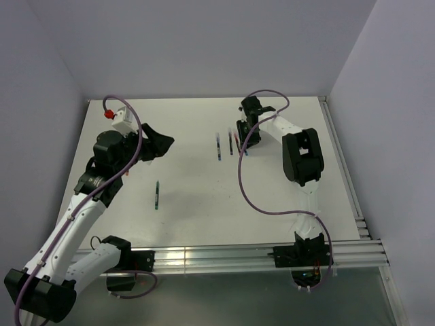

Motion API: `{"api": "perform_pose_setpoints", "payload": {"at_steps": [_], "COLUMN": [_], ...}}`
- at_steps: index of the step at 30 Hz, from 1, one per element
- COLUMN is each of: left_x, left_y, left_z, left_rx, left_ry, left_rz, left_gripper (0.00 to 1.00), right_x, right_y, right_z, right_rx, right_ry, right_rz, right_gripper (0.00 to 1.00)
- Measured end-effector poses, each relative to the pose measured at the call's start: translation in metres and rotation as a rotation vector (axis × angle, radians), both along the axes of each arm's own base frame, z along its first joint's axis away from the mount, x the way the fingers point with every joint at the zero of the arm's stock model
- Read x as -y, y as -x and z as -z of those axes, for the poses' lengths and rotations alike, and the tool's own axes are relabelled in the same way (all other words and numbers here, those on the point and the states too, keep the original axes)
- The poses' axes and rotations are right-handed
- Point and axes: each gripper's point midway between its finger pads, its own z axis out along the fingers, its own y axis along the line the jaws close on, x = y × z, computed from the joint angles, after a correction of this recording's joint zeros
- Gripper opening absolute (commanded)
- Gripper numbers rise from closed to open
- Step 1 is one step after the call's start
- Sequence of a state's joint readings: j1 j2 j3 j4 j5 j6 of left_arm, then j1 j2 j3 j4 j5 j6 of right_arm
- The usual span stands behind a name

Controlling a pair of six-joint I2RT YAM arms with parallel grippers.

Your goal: Insert the pens into the pen caps

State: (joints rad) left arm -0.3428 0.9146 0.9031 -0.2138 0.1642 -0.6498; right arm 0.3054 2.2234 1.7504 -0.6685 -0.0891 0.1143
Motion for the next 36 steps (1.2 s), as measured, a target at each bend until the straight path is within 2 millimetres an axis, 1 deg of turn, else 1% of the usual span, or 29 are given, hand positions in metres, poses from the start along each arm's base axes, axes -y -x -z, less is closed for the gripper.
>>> {"api": "perform_pose_setpoints", "payload": {"at_steps": [2,4,7,9,10,11,12,14,16,17,18,19,22,25,27,31,32,36], "left_x": [-0.002,-0.003,-0.005,-0.006,-0.007,-0.007,-0.007,-0.007,-0.007,-0.007,-0.007,-0.008,-0.009,-0.009,-0.009,-0.008,-0.008,-0.008], "left_y": [-0.001,-0.001,-0.003,-0.003,-0.003,-0.003,-0.003,-0.002,0.000,0.001,0.002,0.003,0.007,0.009,0.009,0.010,0.010,0.011], "left_z": [0.000,0.000,0.001,0.004,0.005,0.006,0.005,0.005,0.004,0.003,0.001,-0.001,-0.008,-0.012,-0.013,-0.013,-0.013,-0.013], "left_rx": [0.001,0.000,0.003,-0.001,-0.002,-0.002,0.002,0.008,0.018,0.024,0.033,0.042,0.073,0.087,0.089,0.091,0.091,0.091], "left_ry": [-0.002,0.000,0.005,0.008,0.009,0.009,0.009,0.006,-0.002,-0.005,-0.009,-0.011,-0.016,-0.014,-0.013,-0.012,-0.011,-0.010], "left_rz": [-0.004,-0.004,-0.001,0.006,0.011,0.017,0.021,0.034,0.042,0.045,0.047,0.048,0.051,0.052,0.054,0.060,0.061,0.066], "left_gripper": [0.67,0.68,0.68,0.68,0.68,0.68,0.68,0.68,0.68,0.69,0.68,0.69,0.68,0.69,0.68,0.69,0.69,0.69], "right_x": [0.001,0.003,0.004,0.003,0.003,0.003,0.003,0.002,0.002,0.002,0.002,0.002,0.007,0.012,0.020,0.035,0.038,0.047], "right_y": [0.001,0.001,-0.002,-0.005,-0.005,-0.005,-0.004,-0.001,0.008,0.013,0.020,0.028,0.052,0.081,0.100,0.132,0.138,0.157], "right_z": [-0.002,-0.008,-0.030,-0.055,-0.070,-0.083,-0.098,-0.133,-0.168,-0.183,-0.197,-0.213,-0.245,-0.263,-0.270,-0.283,-0.285,-0.295], "right_rx": [0.000,0.010,0.055,0.103,0.135,0.163,0.192,0.272,0.350,0.385,0.414,0.453,0.534,0.591,0.627,0.699,0.713,0.776], "right_ry": [0.004,0.011,0.003,-0.015,-0.028,-0.039,-0.053,-0.094,-0.148,-0.172,-0.199,-0.234,-0.298,-0.345,-0.362,-0.385,-0.389,-0.414], "right_rz": [0.004,0.012,0.025,0.036,0.042,0.047,0.056,0.068,0.086,0.092,0.098,0.106,0.122,0.136,0.153,0.187,0.194,0.213], "right_gripper": [0.45,0.48,0.52,0.55,0.57,0.64,0.67,0.68,0.70,0.71,0.77,0.79,0.80,0.83,0.85,0.90,0.93,0.96]}}
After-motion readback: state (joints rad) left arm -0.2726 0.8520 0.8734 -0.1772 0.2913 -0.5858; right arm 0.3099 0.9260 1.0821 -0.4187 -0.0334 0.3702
